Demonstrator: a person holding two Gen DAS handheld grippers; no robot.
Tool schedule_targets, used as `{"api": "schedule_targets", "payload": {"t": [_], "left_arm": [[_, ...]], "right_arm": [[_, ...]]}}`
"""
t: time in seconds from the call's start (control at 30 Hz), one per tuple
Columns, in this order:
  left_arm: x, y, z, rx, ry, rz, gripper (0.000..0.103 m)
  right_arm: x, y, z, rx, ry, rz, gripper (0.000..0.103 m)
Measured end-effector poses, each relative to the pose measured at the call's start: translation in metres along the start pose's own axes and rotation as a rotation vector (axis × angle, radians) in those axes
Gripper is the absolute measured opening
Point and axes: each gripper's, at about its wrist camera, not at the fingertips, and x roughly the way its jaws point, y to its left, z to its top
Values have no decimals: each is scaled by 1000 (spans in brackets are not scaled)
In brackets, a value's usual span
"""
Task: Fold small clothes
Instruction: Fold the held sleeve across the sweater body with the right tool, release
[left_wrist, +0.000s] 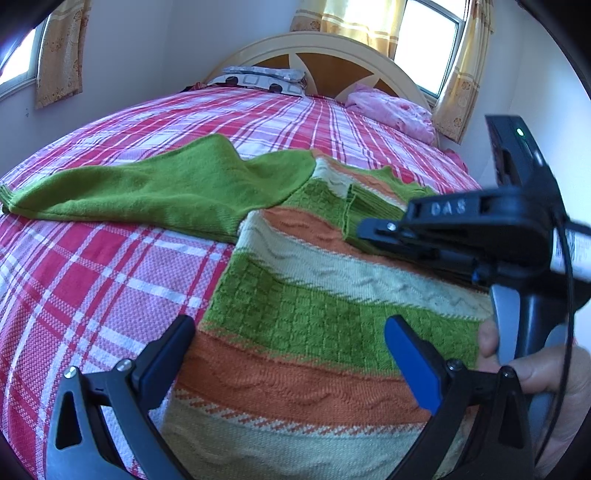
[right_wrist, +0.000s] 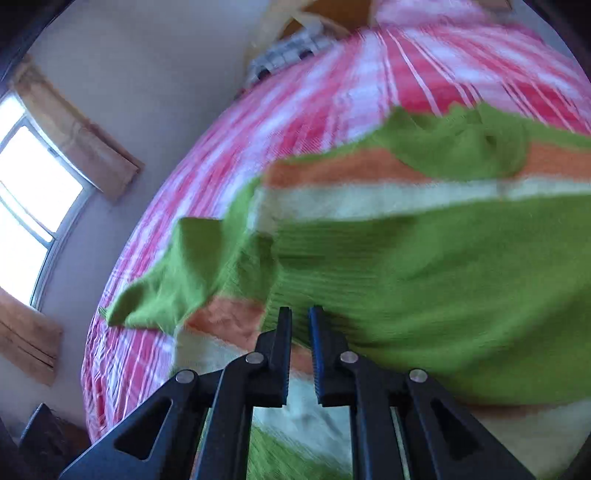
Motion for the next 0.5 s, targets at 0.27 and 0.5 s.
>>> {"api": "schedule_targets", "payload": {"t": [0.27, 0.5], "left_arm": [[1, 2, 2, -8, 7, -8, 103], [-20, 41, 14, -137, 25, -53, 103]], "right_arm": [[-71, -14, -20, 74, -105, -58, 10], [-129, -39, -82, 59, -142, -232, 11]]}}
